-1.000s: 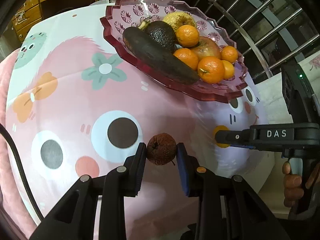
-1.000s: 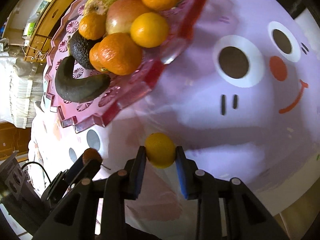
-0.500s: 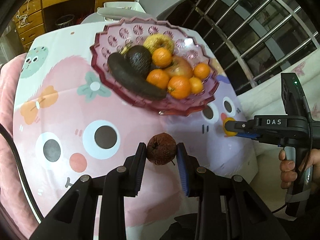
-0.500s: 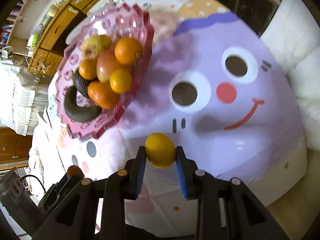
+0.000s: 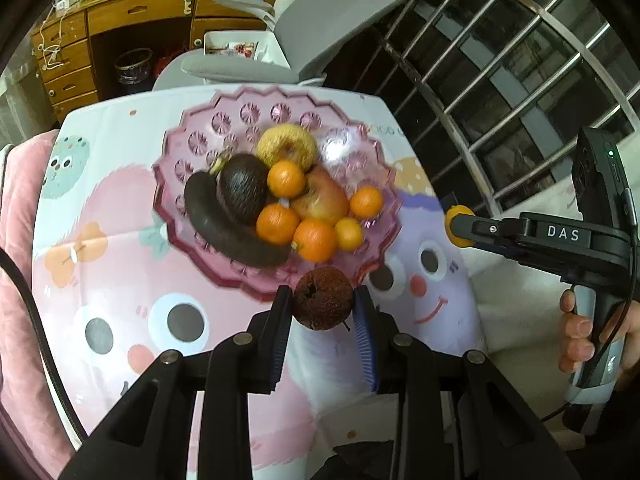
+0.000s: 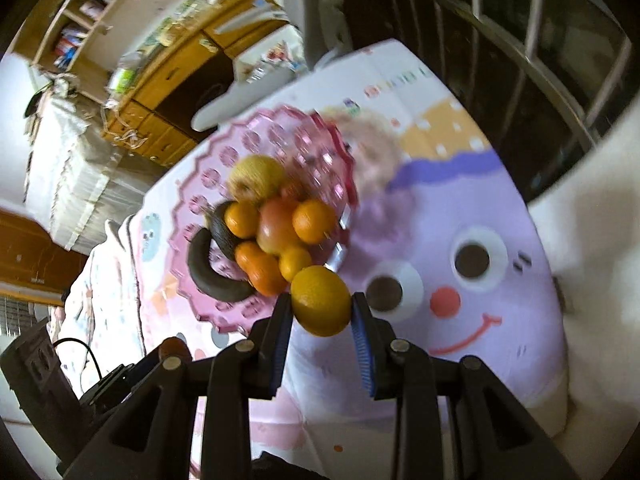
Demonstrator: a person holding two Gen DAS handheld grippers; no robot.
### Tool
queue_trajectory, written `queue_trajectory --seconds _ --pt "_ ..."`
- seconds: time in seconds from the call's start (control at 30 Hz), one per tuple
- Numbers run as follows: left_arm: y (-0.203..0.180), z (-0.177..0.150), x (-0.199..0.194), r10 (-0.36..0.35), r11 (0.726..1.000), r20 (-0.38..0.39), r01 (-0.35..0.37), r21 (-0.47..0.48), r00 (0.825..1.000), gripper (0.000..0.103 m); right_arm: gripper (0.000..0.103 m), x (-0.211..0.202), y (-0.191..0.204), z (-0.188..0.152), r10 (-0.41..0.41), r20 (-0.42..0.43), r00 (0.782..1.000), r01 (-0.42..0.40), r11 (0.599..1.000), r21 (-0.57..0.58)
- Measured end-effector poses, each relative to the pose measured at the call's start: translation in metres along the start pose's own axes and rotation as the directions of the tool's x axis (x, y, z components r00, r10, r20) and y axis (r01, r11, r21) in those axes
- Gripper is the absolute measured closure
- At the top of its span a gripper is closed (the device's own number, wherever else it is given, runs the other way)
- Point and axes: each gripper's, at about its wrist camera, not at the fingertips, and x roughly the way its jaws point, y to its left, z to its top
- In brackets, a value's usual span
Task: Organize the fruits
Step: 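Carry the brown fruit and small orange into the bowl and open both tools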
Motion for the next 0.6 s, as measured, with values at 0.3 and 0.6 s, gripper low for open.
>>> queue_trajectory --seconds 0.3,0.6 --pt "-0.011 0.032 0.01 0.047 0.997 0.053 -0.044 -0.056 0.997 0.074 0.073 0.008 0.014 0.033 0.073 0.074 0.995 -0.062 0.988 -0.145" --pt "-0.005 0.051 0.027 0.1 0.984 0.078 -0.086 -0.157 0.992 0.07 0.072 0.034 0.016 0.056 0.127 0.087 0.988 -0.106 0.97 -0.219"
